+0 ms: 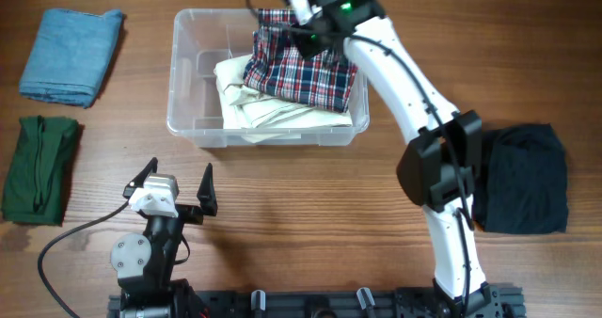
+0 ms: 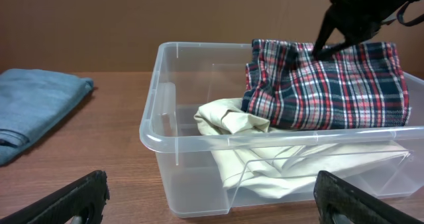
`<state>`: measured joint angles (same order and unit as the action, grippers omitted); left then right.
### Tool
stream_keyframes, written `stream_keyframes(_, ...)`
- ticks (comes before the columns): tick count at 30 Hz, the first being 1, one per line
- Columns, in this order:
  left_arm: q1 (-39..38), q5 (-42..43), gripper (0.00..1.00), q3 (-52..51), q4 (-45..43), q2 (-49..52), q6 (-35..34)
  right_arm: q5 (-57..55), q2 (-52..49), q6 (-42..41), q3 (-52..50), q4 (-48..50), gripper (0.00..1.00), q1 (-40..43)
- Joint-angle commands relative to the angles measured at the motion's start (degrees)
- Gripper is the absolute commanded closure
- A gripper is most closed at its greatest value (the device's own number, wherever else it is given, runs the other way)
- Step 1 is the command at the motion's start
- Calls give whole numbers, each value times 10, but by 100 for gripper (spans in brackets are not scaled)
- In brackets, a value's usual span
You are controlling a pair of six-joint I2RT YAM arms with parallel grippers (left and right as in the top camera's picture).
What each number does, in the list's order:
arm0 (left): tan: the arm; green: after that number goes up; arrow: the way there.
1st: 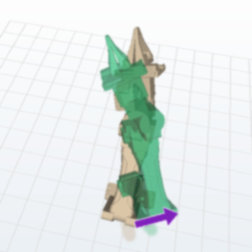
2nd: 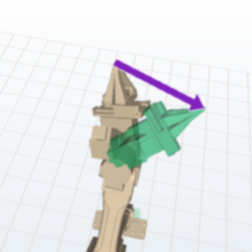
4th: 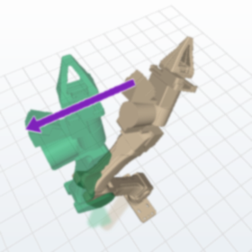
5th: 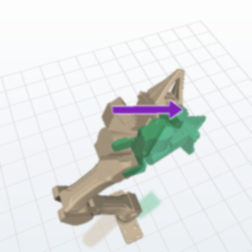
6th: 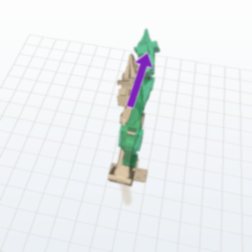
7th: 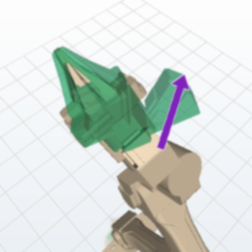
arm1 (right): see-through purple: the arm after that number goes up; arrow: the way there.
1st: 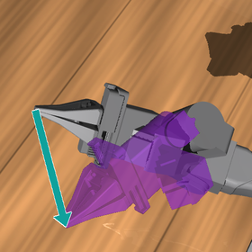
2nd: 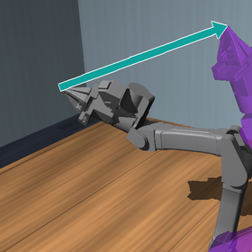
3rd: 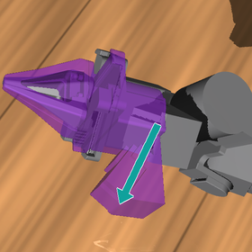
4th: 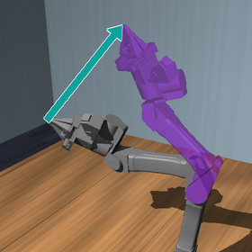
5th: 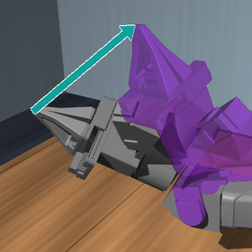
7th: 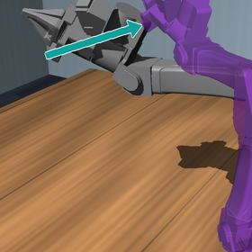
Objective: Pack container
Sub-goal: 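Press the plaid cloth's right side flat with the right gripper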
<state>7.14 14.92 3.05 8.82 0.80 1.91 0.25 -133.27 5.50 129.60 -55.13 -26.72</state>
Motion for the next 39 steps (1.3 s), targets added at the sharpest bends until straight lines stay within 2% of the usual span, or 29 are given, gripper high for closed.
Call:
stream_keyframes(1, -3, 1, 0, -3, -1, -4, 9, -20, 11, 5, 10, 3, 96, 24)
stream_keyframes(10, -3, 1, 0, -3, -1, -4, 9, -20, 0, 5, 1, 13, 96, 42)
stream_keyframes(29, -3, 1, 0, -3, -1, -4, 9, -17, -125, -6, 1, 23, 96, 42)
stream_keyframes(39, -3, 1, 0, -3, -1, -4, 9, -18, -124, -8, 9, 20, 96, 42)
